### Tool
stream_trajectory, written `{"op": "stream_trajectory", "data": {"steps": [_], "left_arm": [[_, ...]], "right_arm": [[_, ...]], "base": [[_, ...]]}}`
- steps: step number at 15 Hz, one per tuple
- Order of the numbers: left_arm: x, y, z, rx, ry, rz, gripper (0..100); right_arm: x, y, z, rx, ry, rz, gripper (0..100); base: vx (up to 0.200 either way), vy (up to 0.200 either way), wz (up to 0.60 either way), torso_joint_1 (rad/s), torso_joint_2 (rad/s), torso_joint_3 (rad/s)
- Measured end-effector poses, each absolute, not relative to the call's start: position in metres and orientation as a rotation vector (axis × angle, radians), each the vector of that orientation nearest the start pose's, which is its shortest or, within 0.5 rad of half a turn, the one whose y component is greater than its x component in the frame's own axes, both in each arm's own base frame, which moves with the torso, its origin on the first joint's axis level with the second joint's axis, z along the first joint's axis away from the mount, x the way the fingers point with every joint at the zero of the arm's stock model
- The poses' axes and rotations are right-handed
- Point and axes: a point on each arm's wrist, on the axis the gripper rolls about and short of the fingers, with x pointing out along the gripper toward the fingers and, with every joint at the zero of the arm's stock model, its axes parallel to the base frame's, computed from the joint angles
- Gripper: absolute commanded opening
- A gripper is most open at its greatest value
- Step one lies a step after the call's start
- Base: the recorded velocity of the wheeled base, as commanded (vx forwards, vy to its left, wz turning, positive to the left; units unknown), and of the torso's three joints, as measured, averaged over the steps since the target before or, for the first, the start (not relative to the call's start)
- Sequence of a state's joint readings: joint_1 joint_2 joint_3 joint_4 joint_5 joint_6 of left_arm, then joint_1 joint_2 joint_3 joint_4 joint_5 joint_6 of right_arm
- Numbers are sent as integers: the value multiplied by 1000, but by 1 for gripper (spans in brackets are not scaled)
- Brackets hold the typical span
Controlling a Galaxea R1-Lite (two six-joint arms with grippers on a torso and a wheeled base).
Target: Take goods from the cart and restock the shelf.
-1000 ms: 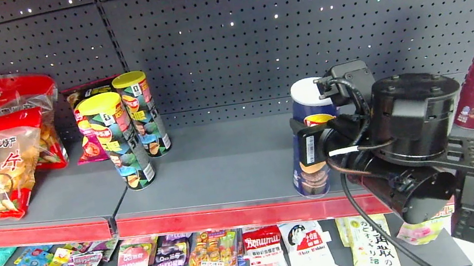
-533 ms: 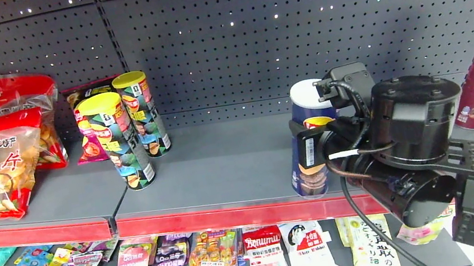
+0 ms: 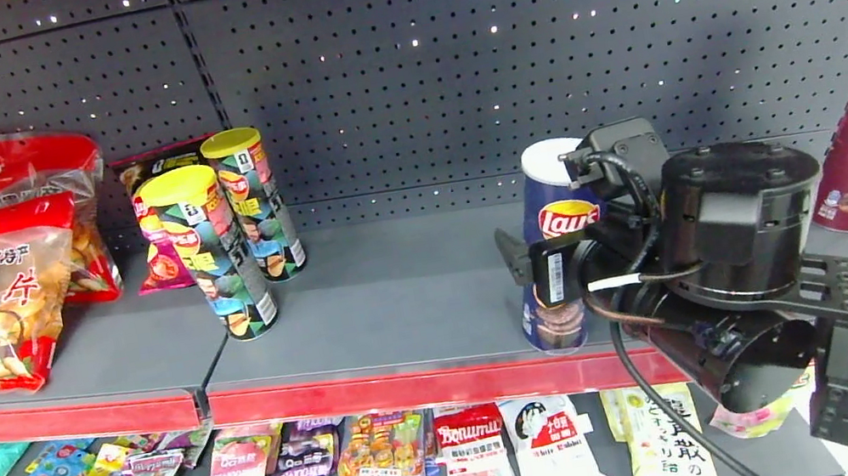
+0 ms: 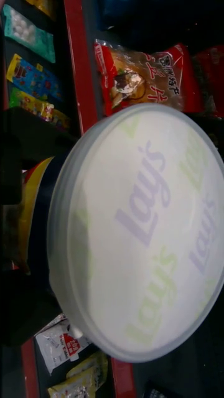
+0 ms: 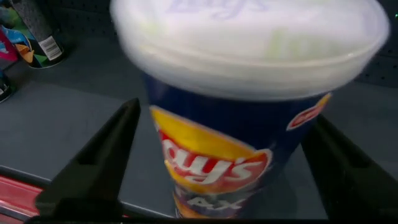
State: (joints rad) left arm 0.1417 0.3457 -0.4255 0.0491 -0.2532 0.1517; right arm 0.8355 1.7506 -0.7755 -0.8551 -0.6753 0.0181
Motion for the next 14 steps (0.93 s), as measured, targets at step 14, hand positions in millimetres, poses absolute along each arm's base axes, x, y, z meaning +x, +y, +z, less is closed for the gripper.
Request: {"op": "stream_trajectory", "data": {"steps": [14], "left_arm": [[-10, -7, 193, 155, -26, -109, 0]], "right_arm": [[123, 156, 194, -29, 47, 344, 100]], "base": [[0, 0, 0, 0, 0, 0]]}}
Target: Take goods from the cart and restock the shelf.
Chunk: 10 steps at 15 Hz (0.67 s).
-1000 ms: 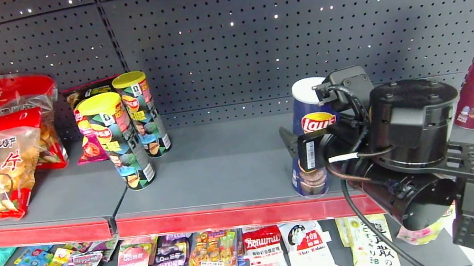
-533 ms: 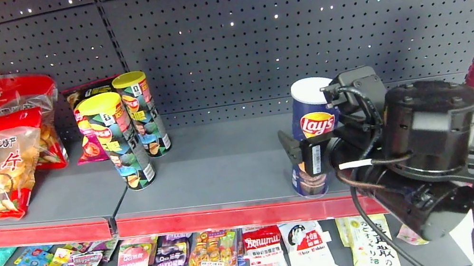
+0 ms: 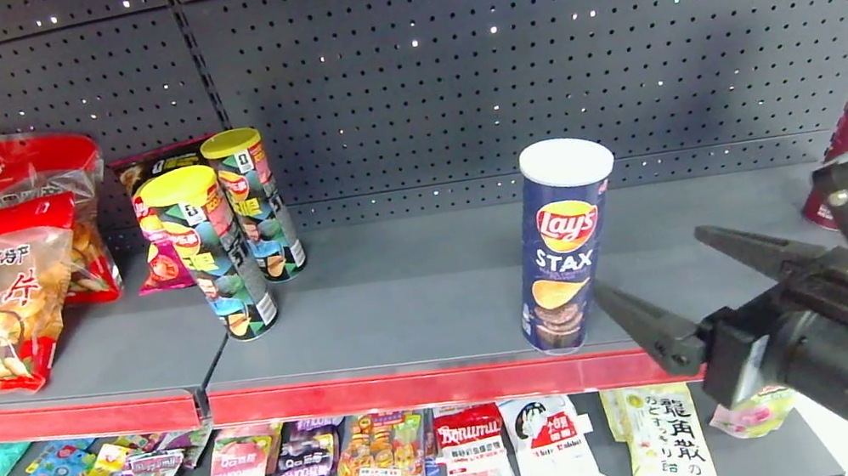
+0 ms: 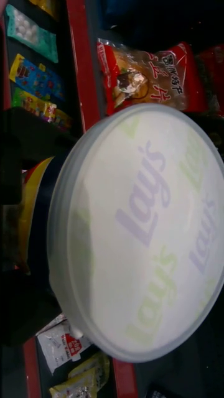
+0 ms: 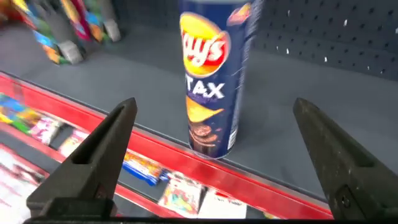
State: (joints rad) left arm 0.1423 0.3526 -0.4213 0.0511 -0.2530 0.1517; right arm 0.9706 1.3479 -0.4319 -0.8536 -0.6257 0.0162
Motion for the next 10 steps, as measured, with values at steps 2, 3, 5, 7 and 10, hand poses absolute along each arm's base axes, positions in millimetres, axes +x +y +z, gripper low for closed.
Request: {"op": "stream_trajectory", "data": {"steps": [2, 3, 5, 7, 10], "left_arm": [[-9, -7, 192, 155, -23, -109, 0], [-9, -7, 193, 155, -21, -109, 0], [-8, -7, 193, 155, -18, -110, 0], [-8, -7, 194, 156, -18, -111, 0], [-7, -7, 195, 157, -20, -119, 0]], "right_arm": [[128, 130, 197, -15, 25, 298, 100], [135, 115, 197, -13, 24, 277, 100], [147, 84, 191, -19, 34, 312, 100], [140, 60, 180, -40, 54, 353, 100], [108, 37, 167, -68, 75, 360, 100]], "base": [[0, 0, 0, 0, 0, 0], [0, 0, 0, 0, 0, 0], [0, 0, 0, 0, 0, 0], [0, 0, 0, 0, 0, 0], [0, 0, 0, 0, 0, 0]]}}
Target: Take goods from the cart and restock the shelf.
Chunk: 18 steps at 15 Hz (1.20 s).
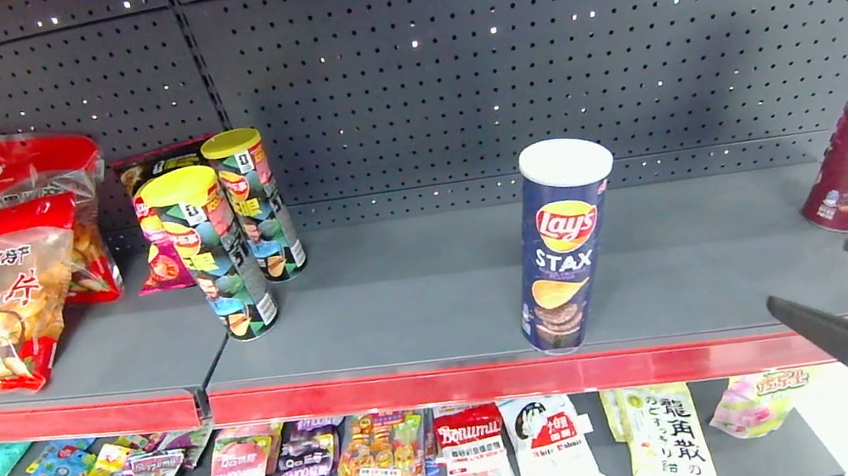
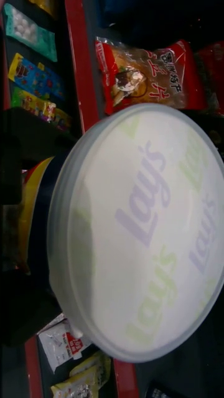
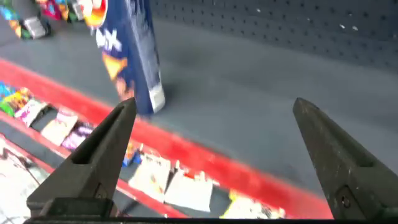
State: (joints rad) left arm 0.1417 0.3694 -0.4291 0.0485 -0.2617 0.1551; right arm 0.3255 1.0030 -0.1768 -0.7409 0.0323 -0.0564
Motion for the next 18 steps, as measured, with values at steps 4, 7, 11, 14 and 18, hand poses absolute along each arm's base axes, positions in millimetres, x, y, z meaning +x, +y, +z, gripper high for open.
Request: {"op": "stream_trajectory", "data": {"steps": [4, 7, 11, 14, 18], "left_arm": [[-5, -7, 196, 156, -14, -137, 0], [-3, -8, 202, 158, -23, -185, 0], [1, -8, 202, 151, -6, -204, 0], [1, -7, 199, 131, 7, -205, 0], [0, -8, 201, 131, -4, -201, 0]], "right_arm": [[82, 7, 165, -59, 108, 148, 100], [55, 1, 149, -53, 86, 92, 100], [19, 2, 117, -47, 167, 81, 100], [6, 2, 114, -92, 126, 83, 100], [1, 2, 116, -101, 76, 81, 100]], "base": [[0, 0, 0, 0, 0, 0], [0, 0, 0, 0, 0, 0], [0, 0, 0, 0, 0, 0], [0, 0, 0, 0, 0, 0], [0, 0, 0, 0, 0, 0]]}}
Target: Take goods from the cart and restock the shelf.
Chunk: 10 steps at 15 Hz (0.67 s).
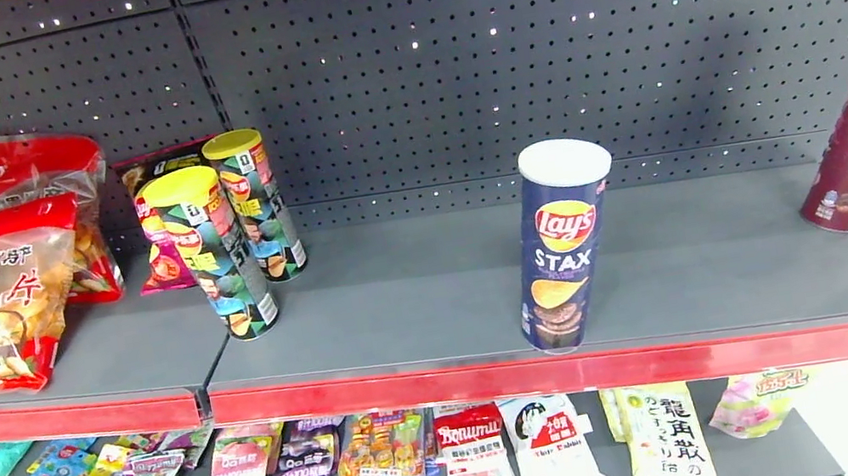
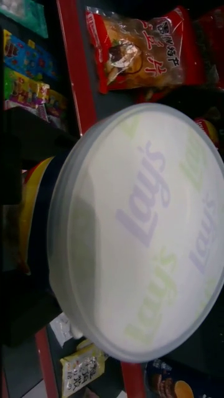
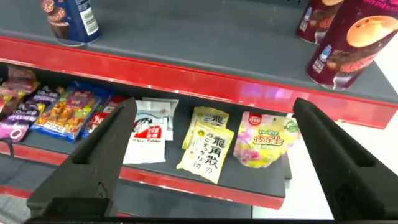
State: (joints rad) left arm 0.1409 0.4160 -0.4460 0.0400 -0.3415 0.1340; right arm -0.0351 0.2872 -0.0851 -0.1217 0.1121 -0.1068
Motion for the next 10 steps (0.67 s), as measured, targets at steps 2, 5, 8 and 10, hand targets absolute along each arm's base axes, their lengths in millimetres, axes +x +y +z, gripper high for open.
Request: {"op": "stream_trajectory", "data": {"steps": [2, 5, 8, 10], "left_arm": [[0, -8, 202, 131, -9, -197, 0], [-1, -8, 202, 129, -10, -195, 0], [0, -8, 201, 128, -7, -196, 0], [-1, -8, 201, 129, -7, -193, 0]], "right_arm": [[0, 3, 116, -105, 70, 81, 100], [0, 3, 116, -115, 67, 79, 100], [0, 3, 116, -117, 67, 83, 100], [0, 3, 115, -117, 68, 85, 100]], "base": [[0, 0, -600, 5, 2, 2], [0, 0, -600, 7, -1, -1], [0, 0, -400, 6, 5, 3], [0, 0, 0, 0, 0, 0]]}}
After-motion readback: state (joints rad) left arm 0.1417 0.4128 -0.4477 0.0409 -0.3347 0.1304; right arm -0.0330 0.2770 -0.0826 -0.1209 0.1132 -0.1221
